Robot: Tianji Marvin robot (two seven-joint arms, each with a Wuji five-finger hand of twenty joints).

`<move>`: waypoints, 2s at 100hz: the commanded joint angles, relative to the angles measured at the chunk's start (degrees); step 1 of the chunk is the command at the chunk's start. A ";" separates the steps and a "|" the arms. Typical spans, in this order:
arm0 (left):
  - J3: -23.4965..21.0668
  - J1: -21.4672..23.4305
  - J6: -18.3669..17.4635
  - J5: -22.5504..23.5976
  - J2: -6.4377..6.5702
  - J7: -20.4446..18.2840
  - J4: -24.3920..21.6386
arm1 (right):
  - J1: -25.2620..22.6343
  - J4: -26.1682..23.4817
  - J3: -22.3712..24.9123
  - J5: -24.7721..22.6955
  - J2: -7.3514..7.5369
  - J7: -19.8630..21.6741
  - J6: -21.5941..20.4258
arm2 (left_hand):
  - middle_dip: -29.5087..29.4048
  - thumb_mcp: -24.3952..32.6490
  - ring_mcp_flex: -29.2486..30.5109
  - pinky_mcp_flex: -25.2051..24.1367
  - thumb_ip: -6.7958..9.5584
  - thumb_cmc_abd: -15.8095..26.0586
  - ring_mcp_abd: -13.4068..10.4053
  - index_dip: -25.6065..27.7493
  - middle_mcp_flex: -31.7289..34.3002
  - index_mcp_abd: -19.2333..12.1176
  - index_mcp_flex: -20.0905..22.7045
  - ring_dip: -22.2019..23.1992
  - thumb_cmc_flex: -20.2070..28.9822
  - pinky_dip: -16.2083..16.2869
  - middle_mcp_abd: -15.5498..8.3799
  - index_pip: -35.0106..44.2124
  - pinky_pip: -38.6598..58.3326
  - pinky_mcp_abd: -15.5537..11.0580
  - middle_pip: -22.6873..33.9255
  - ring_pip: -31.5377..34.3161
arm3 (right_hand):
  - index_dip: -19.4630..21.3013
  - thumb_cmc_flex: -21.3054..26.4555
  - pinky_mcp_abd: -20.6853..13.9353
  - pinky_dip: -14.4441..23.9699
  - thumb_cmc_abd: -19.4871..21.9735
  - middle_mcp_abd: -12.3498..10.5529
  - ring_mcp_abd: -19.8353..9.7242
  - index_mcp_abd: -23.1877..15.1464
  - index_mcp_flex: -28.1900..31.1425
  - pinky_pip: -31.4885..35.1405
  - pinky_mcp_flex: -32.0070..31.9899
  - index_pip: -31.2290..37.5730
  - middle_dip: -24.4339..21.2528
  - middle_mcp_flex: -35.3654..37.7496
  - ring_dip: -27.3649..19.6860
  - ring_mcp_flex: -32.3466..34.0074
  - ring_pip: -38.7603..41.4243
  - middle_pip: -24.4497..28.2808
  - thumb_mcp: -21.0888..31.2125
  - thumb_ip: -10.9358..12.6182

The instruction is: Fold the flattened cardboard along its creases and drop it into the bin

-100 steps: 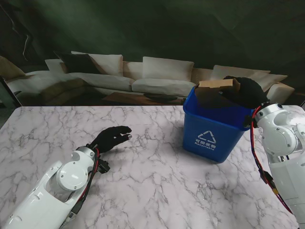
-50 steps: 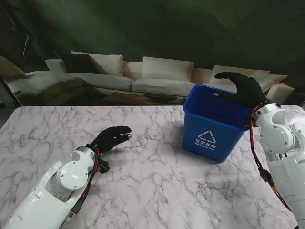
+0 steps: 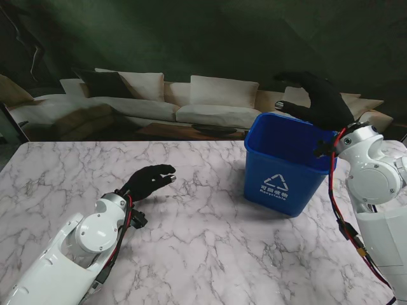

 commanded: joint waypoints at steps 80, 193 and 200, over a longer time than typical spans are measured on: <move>2.15 2.07 -2.86 -1.51 -2.02 6.93 -0.42 | 2.06 11.30 -33.10 12.00 -5.34 -8.49 4.74 | 0.22 0.01 -3.51 -0.68 1.07 4.26 -1.07 1.57 -1.58 0.71 1.36 -0.93 -0.14 1.75 -0.38 0.74 -1.26 -0.62 -0.58 -1.82 | 0.18 7.57 1.23 -0.98 7.28 3.16 0.47 4.61 -1.78 1.80 -0.41 -3.61 0.14 -0.61 -0.06 0.14 -0.22 0.32 -9.93 3.45; 4.55 -0.46 0.96 -5.44 -2.30 4.61 5.76 | -6.32 17.85 -28.05 11.56 -5.24 -11.34 6.76 | -2.55 -0.11 -3.11 -0.94 0.70 5.29 -2.26 1.20 -2.82 0.02 1.53 -2.40 -0.04 1.31 -3.02 0.90 -2.78 -0.78 -0.25 -3.29 | 0.75 9.25 1.35 -1.51 8.00 1.30 -0.57 3.84 -1.38 0.95 -0.63 -2.79 0.19 -0.13 0.11 0.62 -0.17 0.92 -13.65 3.66; 4.48 -0.66 0.26 -5.20 -2.22 4.50 5.91 | -6.34 17.84 -27.89 11.59 -5.23 -11.32 6.62 | -2.53 -0.12 -3.18 -0.93 0.71 5.38 -2.16 1.18 -2.77 0.10 1.55 -2.40 -0.07 1.32 -2.95 0.88 -2.80 -0.78 -0.17 -3.28 | 0.74 9.37 1.36 -1.49 8.01 1.33 -0.48 3.73 -1.26 0.94 -0.63 -2.72 0.17 -0.08 0.13 0.70 -0.15 0.89 -13.75 3.68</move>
